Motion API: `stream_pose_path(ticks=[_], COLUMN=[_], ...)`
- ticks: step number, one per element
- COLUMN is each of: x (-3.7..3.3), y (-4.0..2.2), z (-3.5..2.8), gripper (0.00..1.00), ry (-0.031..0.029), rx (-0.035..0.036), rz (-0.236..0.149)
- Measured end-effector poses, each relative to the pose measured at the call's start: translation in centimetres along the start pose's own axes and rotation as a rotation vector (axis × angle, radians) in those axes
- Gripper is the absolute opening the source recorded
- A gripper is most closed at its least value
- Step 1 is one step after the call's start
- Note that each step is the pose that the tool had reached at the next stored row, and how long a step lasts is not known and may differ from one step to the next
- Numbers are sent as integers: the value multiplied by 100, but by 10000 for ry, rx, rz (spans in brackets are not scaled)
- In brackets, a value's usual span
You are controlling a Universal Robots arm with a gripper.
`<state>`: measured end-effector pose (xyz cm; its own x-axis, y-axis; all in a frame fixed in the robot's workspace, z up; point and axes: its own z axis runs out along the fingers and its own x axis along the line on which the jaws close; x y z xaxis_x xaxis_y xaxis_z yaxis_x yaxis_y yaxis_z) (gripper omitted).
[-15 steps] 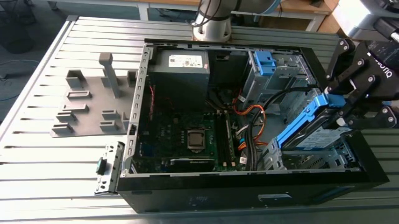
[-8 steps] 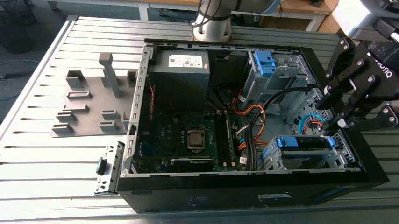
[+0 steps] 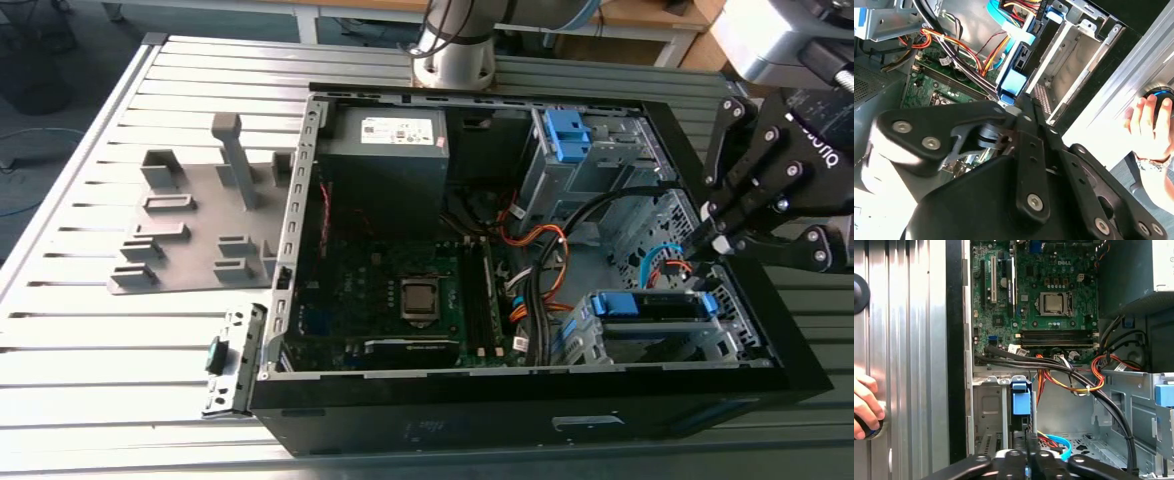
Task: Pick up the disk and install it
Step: 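Insert the disk into the insertion slot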
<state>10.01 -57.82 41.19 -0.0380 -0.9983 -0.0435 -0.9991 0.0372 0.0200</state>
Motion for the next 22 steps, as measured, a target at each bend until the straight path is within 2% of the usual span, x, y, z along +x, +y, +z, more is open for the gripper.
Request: stream_pose_path(ticks=[2, 11, 15, 22], x=[0, 0, 2, 4], y=[0, 0, -23, -131], z=[1, 11, 68, 193], gripper=[11, 11, 11, 11], ry=[0, -3, 0, 0], rx=[0, 0, -1, -6], rz=[0, 0, 1, 0])
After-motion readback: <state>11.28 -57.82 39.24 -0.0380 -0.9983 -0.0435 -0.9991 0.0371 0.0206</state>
